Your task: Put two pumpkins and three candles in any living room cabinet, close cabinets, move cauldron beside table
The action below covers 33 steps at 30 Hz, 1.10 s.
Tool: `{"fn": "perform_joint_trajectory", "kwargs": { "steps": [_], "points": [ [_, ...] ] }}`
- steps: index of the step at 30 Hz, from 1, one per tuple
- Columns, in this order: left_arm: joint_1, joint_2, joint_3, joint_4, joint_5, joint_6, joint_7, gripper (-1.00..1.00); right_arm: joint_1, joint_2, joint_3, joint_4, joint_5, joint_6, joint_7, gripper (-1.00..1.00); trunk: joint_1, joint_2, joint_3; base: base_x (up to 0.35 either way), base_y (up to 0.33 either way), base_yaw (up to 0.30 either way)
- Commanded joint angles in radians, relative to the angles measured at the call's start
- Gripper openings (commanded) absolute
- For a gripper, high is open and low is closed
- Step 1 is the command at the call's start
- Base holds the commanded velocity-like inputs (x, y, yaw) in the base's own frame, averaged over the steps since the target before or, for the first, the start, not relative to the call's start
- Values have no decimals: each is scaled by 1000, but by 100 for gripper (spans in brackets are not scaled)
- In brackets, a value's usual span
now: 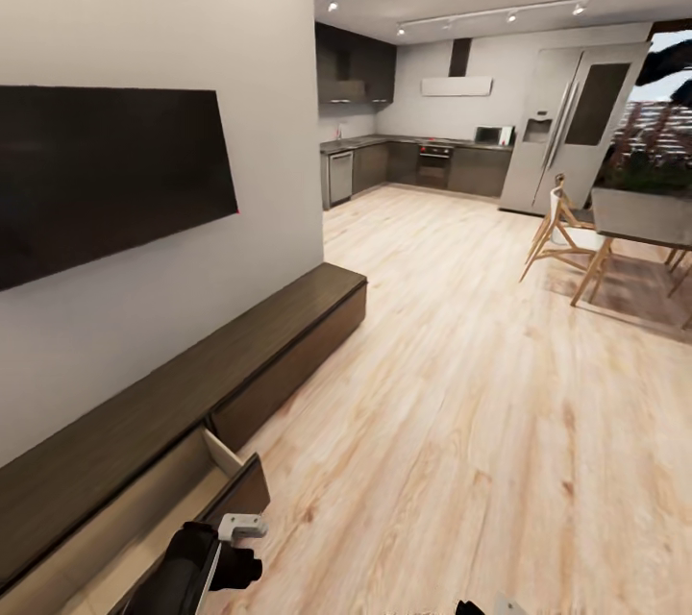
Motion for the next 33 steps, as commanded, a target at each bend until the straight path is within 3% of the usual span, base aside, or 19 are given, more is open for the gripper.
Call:
{"fn": "perform_joint_trajectory", "kwargs": {
  "steps": [1, 26, 33],
  "points": [
    [0, 0, 0, 0, 0, 0, 0, 100, 0, 0, 0, 0, 0, 0, 0, 100, -4, 7, 3, 0, 0, -288],
    [0, 2, 0, 0, 0, -1, 0, 100, 0, -7, 0, 0, -2, 0, 0, 100, -100, 182, 82, 0, 0, -288],
    [0, 2, 0, 0, 0, -2, 0, 100, 0, -8, -37, 0, -5, 0, 2, 100, -100, 182, 82, 0, 0, -288]
  ]
}}
